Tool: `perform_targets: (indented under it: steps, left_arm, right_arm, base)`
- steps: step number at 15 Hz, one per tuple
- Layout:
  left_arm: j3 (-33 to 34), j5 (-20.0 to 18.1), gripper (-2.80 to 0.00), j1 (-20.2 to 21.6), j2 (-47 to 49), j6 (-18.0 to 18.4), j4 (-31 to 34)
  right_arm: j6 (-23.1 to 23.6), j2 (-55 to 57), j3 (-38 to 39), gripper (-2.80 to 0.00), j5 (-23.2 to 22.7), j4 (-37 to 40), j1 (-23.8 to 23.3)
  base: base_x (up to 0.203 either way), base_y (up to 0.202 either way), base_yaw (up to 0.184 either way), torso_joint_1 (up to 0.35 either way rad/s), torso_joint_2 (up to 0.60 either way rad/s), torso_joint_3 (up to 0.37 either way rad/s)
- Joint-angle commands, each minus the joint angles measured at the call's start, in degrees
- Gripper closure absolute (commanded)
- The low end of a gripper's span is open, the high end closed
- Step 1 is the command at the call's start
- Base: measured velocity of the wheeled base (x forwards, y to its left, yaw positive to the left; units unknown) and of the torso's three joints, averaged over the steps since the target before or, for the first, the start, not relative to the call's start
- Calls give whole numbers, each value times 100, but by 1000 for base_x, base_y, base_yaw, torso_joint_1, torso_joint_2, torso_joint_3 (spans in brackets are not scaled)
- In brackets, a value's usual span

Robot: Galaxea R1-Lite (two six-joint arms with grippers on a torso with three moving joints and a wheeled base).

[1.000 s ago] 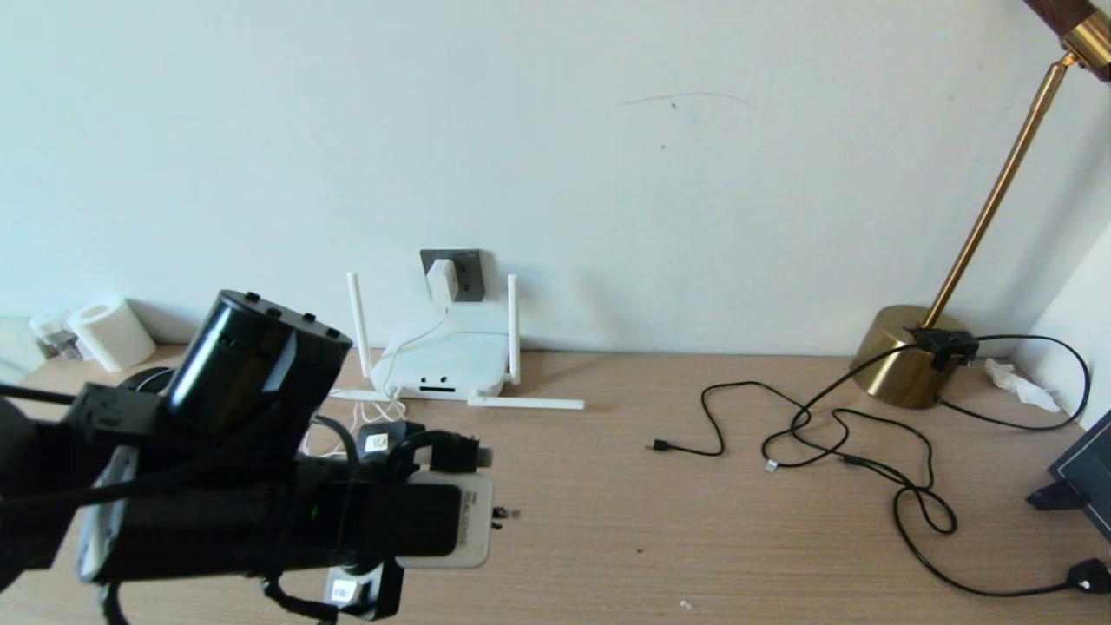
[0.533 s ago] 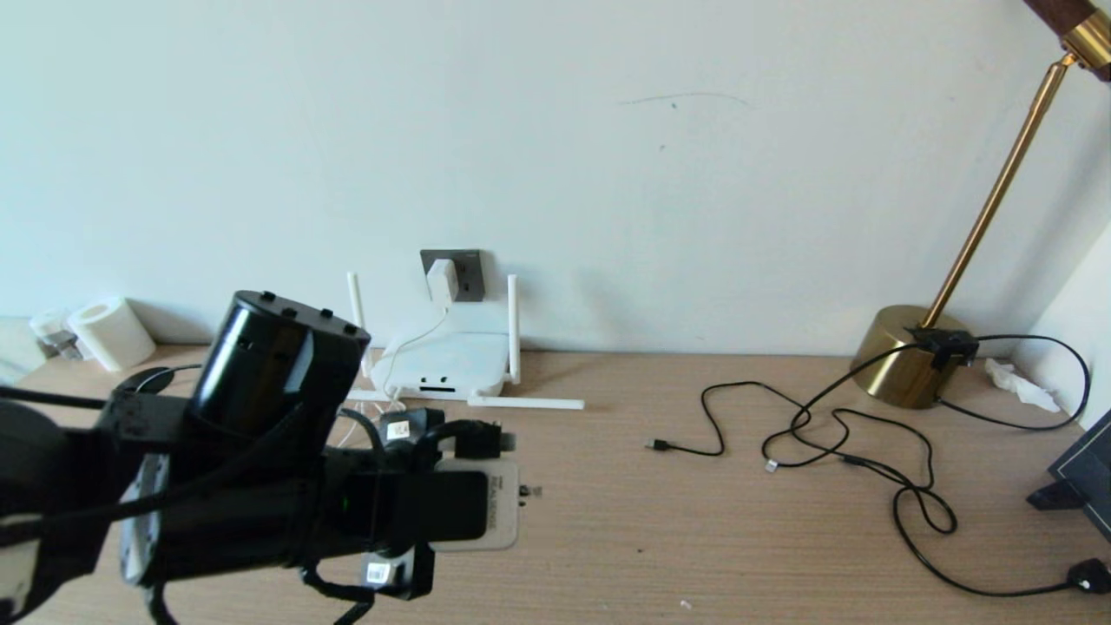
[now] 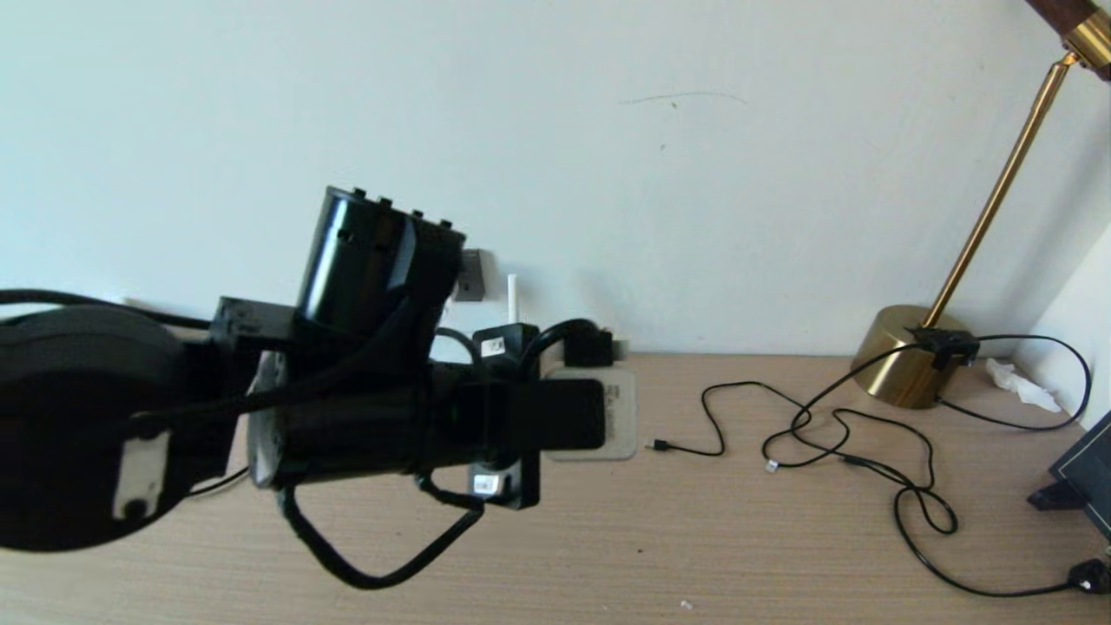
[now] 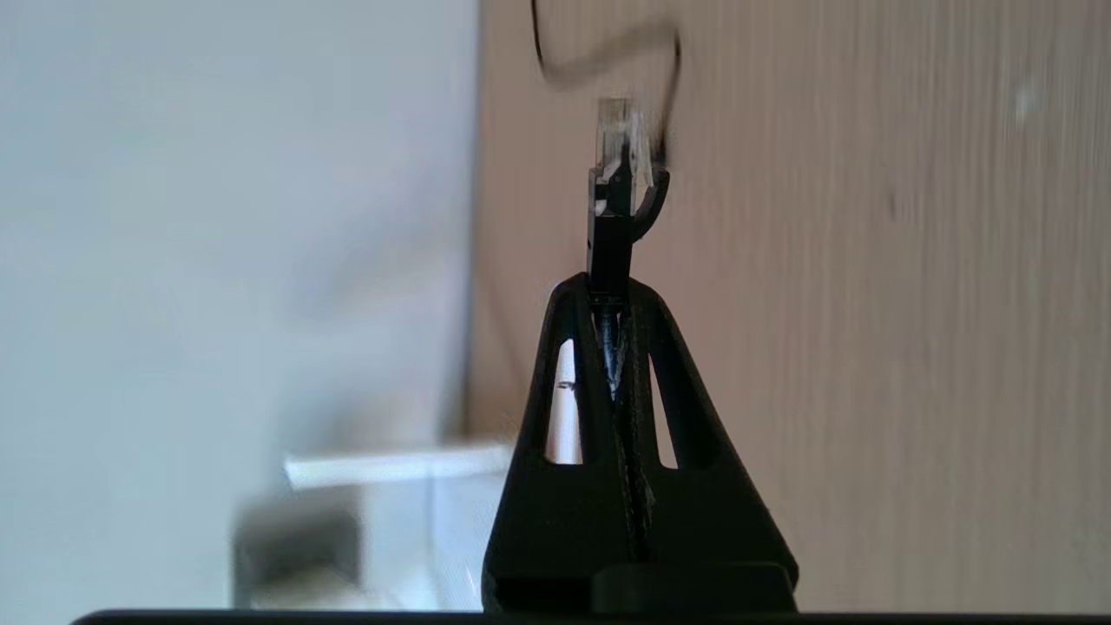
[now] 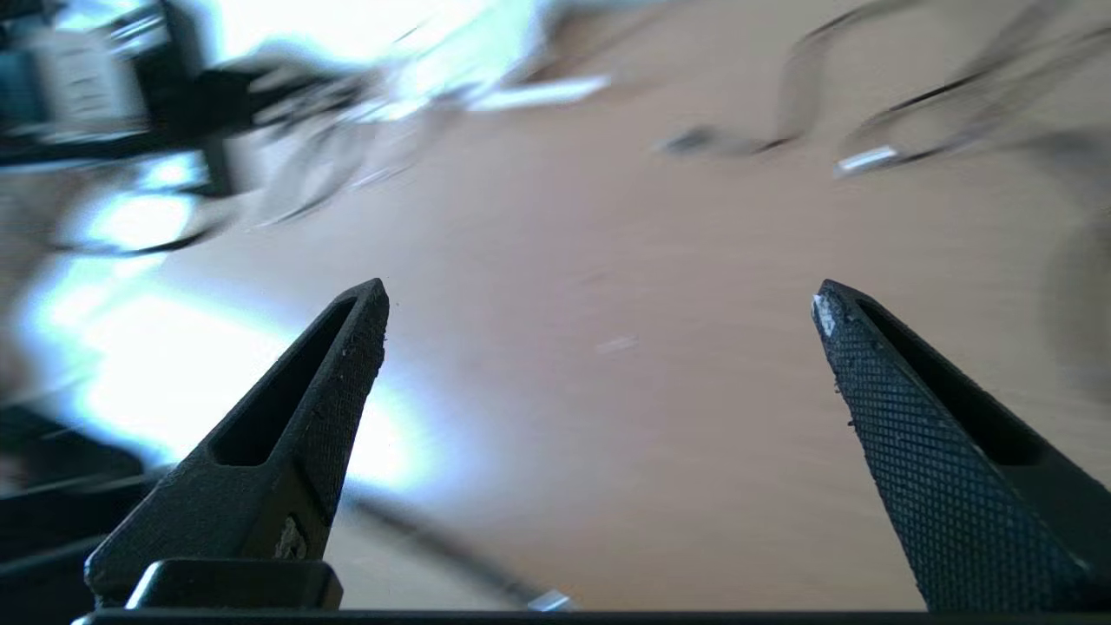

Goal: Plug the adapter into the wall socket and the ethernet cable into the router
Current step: Hand it to the other hand

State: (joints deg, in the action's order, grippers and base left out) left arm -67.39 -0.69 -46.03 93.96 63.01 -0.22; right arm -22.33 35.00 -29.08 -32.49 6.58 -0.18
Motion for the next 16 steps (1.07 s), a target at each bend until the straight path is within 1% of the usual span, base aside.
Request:
perform_targets:
  steps: [1, 2, 4, 6, 9, 10, 12, 14, 16]
  left_arm:
    - [-404, -8, 0, -227, 375, 29, 0]
    - [-504, -18, 0, -290, 438, 27, -6]
    - [-590, -19, 0, -341, 503, 27, -34]
    - [-774, -19, 0, -581, 595, 19, -39]
    - [-1129, -10, 0, -917, 849, 19, -126]
    - [-1320, -3, 0, -1100, 965, 18, -176]
    - [-1509, 16, 0, -1217, 1117, 18, -198]
    - [-1770, 17, 0, -1323, 1234, -13, -177]
    - [-1821, 17, 0, -1476, 1280, -167, -162]
  right_arm:
    - [-89, 769, -215, -280, -527, 2, 3]
    - [-118, 832, -266, -280, -756, 1, 7]
    - [-122, 962, -299, -280, -988, -11, 9]
    - [-124, 1146, -291, -280, -1091, -168, 9]
    - [-154, 1642, -241, -280, -1151, -881, 17]
    - [-157, 1719, -245, -280, -1199, -962, 26]
    - [-165, 1793, -238, -280, -1329, -1101, 170]
    - [-122, 1893, -203, -280, -1335, -1222, 242]
    - [-146, 2058, -169, -280, -1331, -1650, 339]
  base:
    - [0, 0, 0, 0, 0, 0]
    - [0, 0, 0, 0, 0, 0]
    - [0, 0, 0, 0, 0, 0]
    - [0, 0, 0, 0, 0, 0]
    - [0, 0, 0, 0, 0, 0]
    - [0, 0, 0, 0, 0, 0]
    - [0, 0, 0, 0, 0, 0]
    - [0, 0, 0, 0, 0, 0]
    - [0, 0, 0, 0, 0, 0]
